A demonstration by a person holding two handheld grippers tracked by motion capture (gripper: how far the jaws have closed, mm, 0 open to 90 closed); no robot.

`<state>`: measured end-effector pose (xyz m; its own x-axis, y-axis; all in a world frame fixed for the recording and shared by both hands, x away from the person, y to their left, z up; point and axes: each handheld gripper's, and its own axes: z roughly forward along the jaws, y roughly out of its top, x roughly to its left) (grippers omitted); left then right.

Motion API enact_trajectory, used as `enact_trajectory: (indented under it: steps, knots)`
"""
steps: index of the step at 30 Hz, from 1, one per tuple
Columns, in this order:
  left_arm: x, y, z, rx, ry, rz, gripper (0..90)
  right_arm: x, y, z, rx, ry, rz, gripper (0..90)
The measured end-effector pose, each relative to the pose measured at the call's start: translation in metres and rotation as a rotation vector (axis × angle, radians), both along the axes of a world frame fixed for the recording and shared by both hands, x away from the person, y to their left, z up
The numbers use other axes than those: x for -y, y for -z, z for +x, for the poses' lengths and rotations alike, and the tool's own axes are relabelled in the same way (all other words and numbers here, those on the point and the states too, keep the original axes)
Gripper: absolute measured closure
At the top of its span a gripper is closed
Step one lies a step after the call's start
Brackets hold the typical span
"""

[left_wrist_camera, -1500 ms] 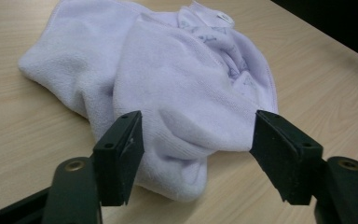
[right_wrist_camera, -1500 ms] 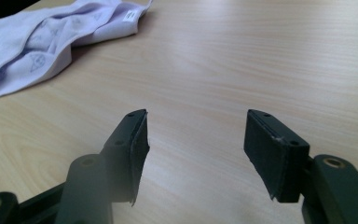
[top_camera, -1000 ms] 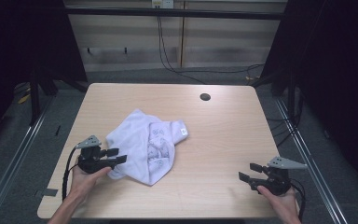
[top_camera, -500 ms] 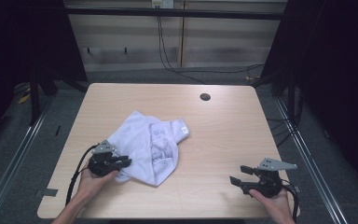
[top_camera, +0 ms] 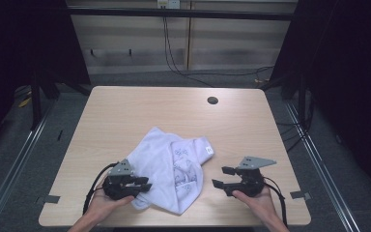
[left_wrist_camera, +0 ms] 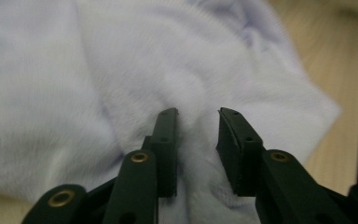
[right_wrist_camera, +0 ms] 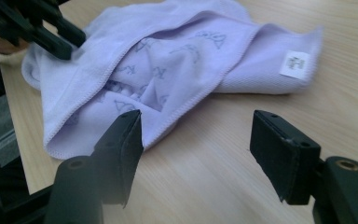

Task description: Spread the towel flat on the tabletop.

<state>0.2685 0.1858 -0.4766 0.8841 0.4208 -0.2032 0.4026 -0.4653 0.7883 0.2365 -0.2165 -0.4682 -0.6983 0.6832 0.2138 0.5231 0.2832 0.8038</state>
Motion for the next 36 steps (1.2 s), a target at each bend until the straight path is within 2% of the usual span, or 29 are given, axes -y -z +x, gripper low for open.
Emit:
enact_trajectory:
  steps: [2, 4, 5, 6, 7, 8, 9, 10, 11, 14, 15, 16, 19, 21, 23, 24, 26, 27, 28, 31, 32, 33, 36]
  knots:
    - [0.0, -0.008, 0.009, -0.009, -0.041, -0.048, 60.5, -0.01, 0.0, 0.008, 0.007, -0.016, -0.016, 35.6]
    - [0.003, -0.014, 0.018, 0.029, -0.063, -0.021, 56.9, -0.02, -0.002, 0.021, 0.012, -0.031, -0.024, 40.5]
    - [0.003, -0.017, 0.031, 0.023, -0.115, -0.031, 52.9, -0.03, -0.005, 0.034, 0.014, -0.054, -0.045, 41.8]
    - [0.003, -0.017, 0.031, 0.023, -0.115, -0.031, 51.5, -0.03, -0.005, 0.034, 0.014, -0.054, -0.045, 41.8]
    - [0.003, -0.017, 0.036, 0.036, -0.148, -0.034, 51.5, -0.037, -0.007, 0.04, 0.022, -0.066, -0.055, 42.6]
    - [0.002, -0.015, 0.041, 0.034, -0.167, -0.031, 50.4, -0.043, -0.009, 0.046, 0.024, -0.08, -0.053, 43.5]
    - [0.001, -0.011, 0.047, -0.001, -0.177, -0.039, 48.7, -0.049, -0.011, 0.051, 0.026, -0.098, -0.054, 44.0]
    - [0.001, -0.009, 0.05, -0.019, -0.177, -0.037, 47.2, -0.057, -0.012, 0.056, 0.025, -0.117, -0.05, 44.2]
    - [0.003, -0.003, 0.054, -0.035, -0.155, -0.019, 45.9, -0.068, -0.007, 0.061, 0.021, -0.136, -0.046, 43.9]
    - [0.004, 0.002, 0.056, -0.052, -0.149, -0.022, 45.8, -0.075, 0.001, 0.064, 0.015, -0.148, -0.071, 42.9]
    - [0.008, 0.007, 0.056, -0.06, -0.128, 0.0, 49.1, -0.08, 0.011, 0.068, 0.002, -0.15, -0.084, 40.9]
    - [0.011, 0.009, 0.055, -0.034, -0.124, 0.033, 54.8, -0.081, 0.016, 0.069, -0.003, -0.149, -0.089, 40.3]
    - [0.014, 0.012, 0.055, -0.05, -0.107, 0.024, 61.2, -0.087, 0.024, 0.072, 0.012, -0.16, -0.149, 38.5]
    - [0.015, 0.012, 0.054, -0.046, -0.098, 0.023, 64.6, -0.088, 0.026, 0.073, 0.013, -0.158, -0.147, 41.8]
    - [0.014, 0.012, 0.053, -0.065, -0.081, 0.013, 76.1, -0.09, 0.03, 0.073, 0.001, -0.153, -0.157, 56.7]
    - [0.012, 0.011, 0.053, -0.076, -0.069, 0.001, 79.7, -0.09, 0.03, 0.073, 0.004, -0.15, -0.162, 63.5]
    - [0.01, 0.009, 0.052, -0.097, -0.065, -0.023, 83.0, -0.088, 0.027, 0.072, -0.012, -0.128, -0.14, 78.2]
    - [0.006, 0.004, 0.051, -0.095, -0.068, -0.053, 84.2, -0.085, 0.024, 0.072, -0.016, -0.118, -0.132, 80.8]
    - [0.006, 0.004, 0.051, -0.095, -0.068, -0.053, 84.4, -0.085, 0.024, 0.072, -0.016, -0.118, -0.132, 80.8]
    - [-0.005, -0.007, 0.048, -0.072, -0.092, -0.107, 84.6, -0.074, 0.016, 0.068, -0.007, -0.098, -0.124, 81.9]
    - [-0.012, -0.013, 0.048, -0.064, -0.113, -0.149, 84.8, -0.063, 0.01, 0.067, 0.003, -0.069, -0.105, 82.0]
    - [-0.012, -0.013, 0.048, -0.064, -0.113, -0.149, 84.8, -0.063, 0.01, 0.067, 0.003, -0.069, -0.105, 82.0]
    - [-0.026, -0.019, 0.049, -0.05, -0.142, -0.198, 85.0, -0.042, 0.001, 0.068, 0.013, -0.017, -0.075, 82.4]
